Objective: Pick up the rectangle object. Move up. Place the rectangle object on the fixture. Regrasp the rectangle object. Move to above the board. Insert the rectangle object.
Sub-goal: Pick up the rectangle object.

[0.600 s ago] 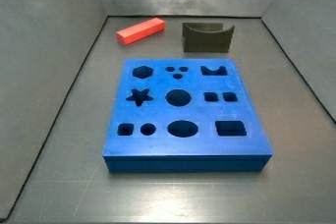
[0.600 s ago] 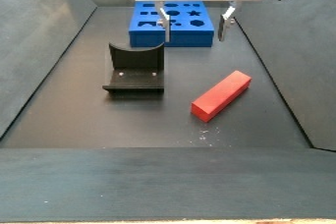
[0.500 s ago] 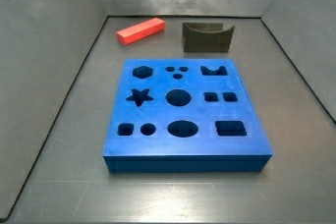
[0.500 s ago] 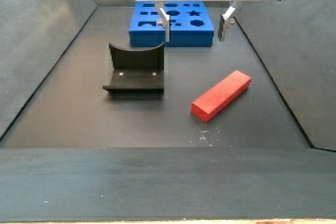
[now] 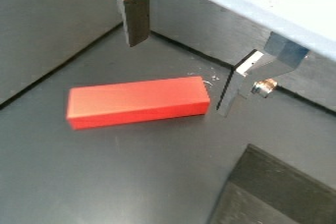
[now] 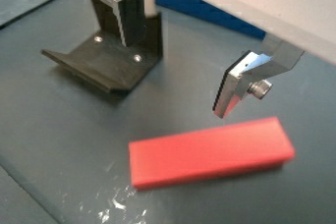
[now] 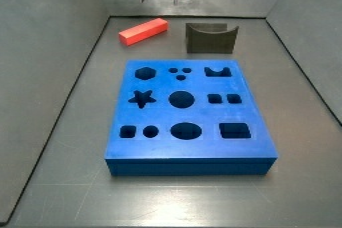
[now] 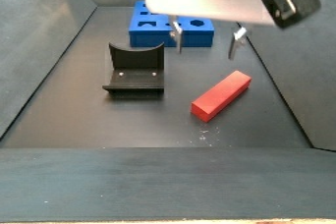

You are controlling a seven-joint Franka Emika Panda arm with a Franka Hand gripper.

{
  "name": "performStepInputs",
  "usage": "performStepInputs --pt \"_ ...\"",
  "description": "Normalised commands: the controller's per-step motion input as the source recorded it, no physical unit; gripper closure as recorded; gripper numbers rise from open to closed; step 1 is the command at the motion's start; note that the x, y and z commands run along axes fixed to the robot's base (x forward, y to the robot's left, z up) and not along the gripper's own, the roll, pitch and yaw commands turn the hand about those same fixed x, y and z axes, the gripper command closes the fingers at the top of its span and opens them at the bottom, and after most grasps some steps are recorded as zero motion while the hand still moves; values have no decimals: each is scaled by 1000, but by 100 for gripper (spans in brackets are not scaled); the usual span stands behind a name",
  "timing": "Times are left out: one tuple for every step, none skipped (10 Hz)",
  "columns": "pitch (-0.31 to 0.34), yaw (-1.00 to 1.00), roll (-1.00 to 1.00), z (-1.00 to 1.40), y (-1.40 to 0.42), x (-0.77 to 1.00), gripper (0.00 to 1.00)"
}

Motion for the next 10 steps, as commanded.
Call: performStepInputs --pt "-206 -603 177 -600 340 -29 0" --pt "-120 -583 129 -543 360 0 0" --pt "-51 -609 131 -531 343 11 0" --pt "-23 -614 174 -534 297 0 0" --pt "-9 -597 257 -540 240 -29 0" --pt "-14 -577 289 -554 217 -77 0" --pt "-14 -551 337 -586 149 -120 0" --pt "0 -520 306 -597 106 -151 0" --pt "-37 -483 260 -631 83 -149 0" --pt "-134 -423 191 -683 51 -94 0"
